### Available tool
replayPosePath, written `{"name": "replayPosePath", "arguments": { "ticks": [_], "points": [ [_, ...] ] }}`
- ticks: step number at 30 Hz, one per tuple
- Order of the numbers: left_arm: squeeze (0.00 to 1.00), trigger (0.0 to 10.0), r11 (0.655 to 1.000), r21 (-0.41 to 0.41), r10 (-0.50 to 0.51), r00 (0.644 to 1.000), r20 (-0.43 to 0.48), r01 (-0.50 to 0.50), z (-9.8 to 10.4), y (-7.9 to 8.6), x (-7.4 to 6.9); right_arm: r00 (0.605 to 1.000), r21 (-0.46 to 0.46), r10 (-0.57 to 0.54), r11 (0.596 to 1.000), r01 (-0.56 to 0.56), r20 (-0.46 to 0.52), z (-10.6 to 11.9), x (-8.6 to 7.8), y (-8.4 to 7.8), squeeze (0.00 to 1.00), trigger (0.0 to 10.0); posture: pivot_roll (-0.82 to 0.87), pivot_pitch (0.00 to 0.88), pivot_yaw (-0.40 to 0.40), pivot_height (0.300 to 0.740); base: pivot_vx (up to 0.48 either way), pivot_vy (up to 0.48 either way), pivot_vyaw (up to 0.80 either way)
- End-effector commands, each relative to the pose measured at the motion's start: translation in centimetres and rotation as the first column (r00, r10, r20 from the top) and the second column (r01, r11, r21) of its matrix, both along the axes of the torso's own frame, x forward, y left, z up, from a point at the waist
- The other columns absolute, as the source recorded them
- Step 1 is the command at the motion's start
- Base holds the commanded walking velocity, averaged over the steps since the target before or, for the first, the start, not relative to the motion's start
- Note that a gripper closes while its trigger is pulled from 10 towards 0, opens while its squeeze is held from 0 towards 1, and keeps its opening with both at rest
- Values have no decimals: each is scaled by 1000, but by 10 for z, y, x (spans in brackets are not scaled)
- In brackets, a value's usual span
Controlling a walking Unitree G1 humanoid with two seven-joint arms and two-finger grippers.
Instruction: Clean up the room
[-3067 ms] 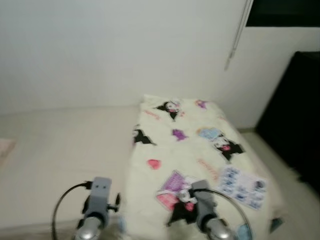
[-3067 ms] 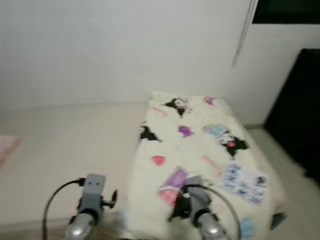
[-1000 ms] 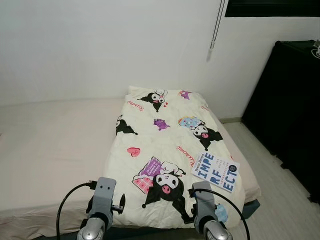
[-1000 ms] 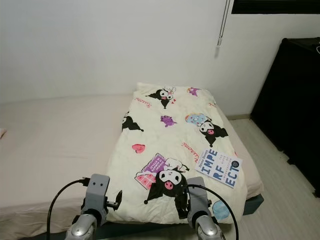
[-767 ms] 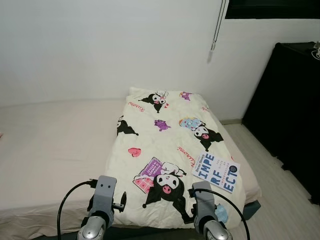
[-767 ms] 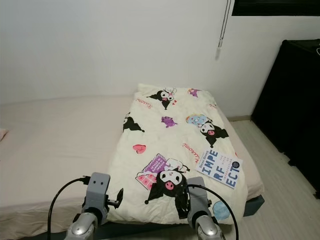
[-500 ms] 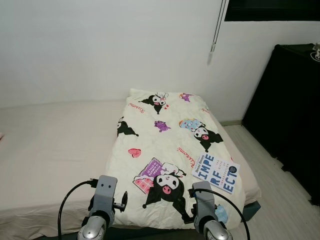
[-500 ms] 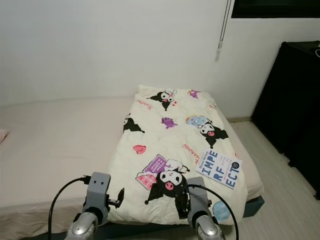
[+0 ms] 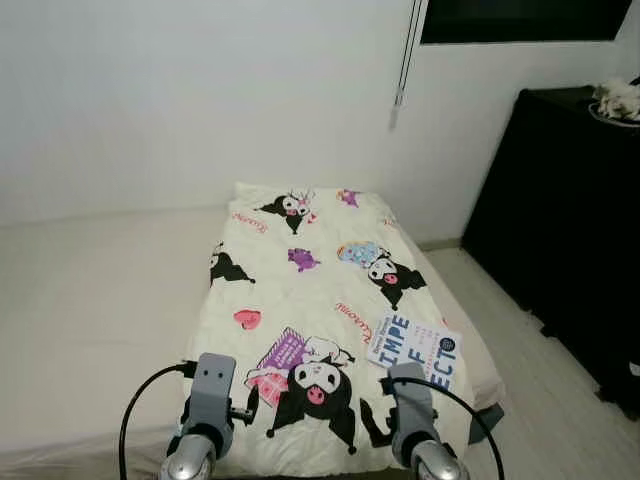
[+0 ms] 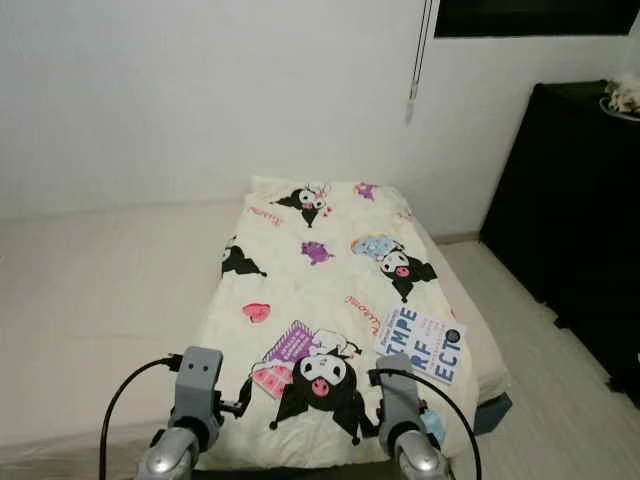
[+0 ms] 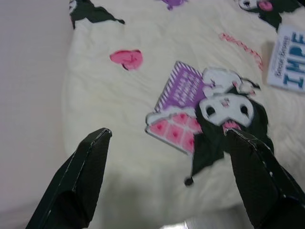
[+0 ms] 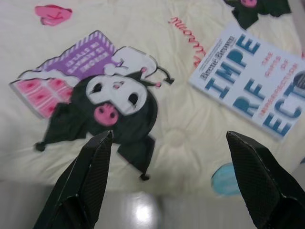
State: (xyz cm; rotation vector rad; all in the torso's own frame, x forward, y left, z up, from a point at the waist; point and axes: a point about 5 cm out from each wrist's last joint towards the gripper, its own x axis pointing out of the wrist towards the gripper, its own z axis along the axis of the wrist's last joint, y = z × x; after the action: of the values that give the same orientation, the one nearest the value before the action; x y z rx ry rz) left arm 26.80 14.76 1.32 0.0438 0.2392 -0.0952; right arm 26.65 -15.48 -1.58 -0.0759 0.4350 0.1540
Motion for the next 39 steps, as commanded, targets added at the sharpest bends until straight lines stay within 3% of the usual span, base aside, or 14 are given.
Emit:
{"name": "replayPosePath", "arguments": {
  "ticks": [1, 12, 39],
  "points": [
    [0, 10000, 1000, 3, 16, 1000, -10, -16, -3, 5, -4, 1000, 24, 6, 1000, -6, 6, 1, 1, 7, 0, 10000, -12, 47, -33, 740, 356, 0, 0],
    [0, 10000, 1000, 0, 28, 999, -14, -28, -4, 8, -5, 1000, 22, 14, 1000, -14, 3, 1, 1, 7, 0, 10000, -9, 50, -38, 740, 334, 0, 0],
    [0, 10000, 999, 12, 41, 999, -10, -41, -4, 11, -7, 1000, 29, 24, 999, -24, 1, 2, 2, 10, 0, 10000, -9, 60, -36, 740, 0, 0, 0]
  ]
}}
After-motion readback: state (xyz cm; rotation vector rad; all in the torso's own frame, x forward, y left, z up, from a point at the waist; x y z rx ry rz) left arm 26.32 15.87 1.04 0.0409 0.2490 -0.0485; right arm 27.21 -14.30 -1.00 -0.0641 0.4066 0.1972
